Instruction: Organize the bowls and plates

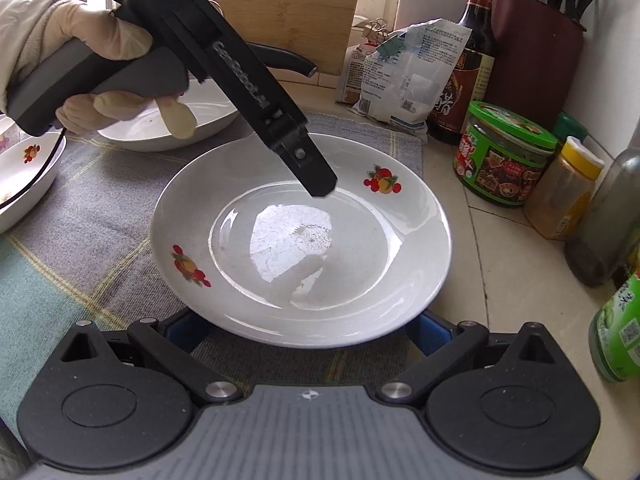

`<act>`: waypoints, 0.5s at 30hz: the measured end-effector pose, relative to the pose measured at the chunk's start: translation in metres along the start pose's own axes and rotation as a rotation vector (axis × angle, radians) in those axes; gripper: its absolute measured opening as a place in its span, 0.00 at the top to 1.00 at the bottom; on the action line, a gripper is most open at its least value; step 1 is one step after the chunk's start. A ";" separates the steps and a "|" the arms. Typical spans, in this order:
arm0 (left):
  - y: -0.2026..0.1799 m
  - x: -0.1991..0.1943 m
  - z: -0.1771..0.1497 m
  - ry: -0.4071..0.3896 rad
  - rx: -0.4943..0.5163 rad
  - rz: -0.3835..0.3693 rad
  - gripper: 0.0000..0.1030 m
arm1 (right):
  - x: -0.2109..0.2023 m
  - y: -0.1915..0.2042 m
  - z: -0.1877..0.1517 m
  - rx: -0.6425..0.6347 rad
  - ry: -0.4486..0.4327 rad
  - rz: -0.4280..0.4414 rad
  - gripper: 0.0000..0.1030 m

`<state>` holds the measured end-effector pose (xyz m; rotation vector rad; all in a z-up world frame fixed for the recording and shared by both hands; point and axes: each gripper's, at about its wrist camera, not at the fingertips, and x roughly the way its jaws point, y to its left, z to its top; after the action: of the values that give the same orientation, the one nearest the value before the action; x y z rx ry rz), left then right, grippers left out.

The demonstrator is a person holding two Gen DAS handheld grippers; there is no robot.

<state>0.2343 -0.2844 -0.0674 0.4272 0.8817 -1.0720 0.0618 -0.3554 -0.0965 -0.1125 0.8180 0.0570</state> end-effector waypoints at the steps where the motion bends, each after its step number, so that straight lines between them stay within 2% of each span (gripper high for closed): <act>1: -0.002 -0.008 -0.002 -0.021 0.001 0.006 0.13 | -0.003 0.001 0.000 0.009 0.007 -0.014 0.00; 5: -0.015 -0.054 -0.016 -0.129 0.014 0.056 0.07 | -0.020 0.010 0.001 0.038 0.007 -0.055 0.00; 10: -0.038 -0.112 -0.046 -0.271 0.051 0.197 0.03 | -0.043 0.021 0.004 0.065 -0.013 -0.098 0.00; 15: -0.052 -0.152 -0.087 -0.323 0.020 0.307 0.02 | -0.056 0.037 0.015 0.057 -0.032 -0.111 0.00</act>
<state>0.1231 -0.1604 0.0066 0.3786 0.5000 -0.8368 0.0306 -0.3174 -0.0486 -0.1031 0.7799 -0.0685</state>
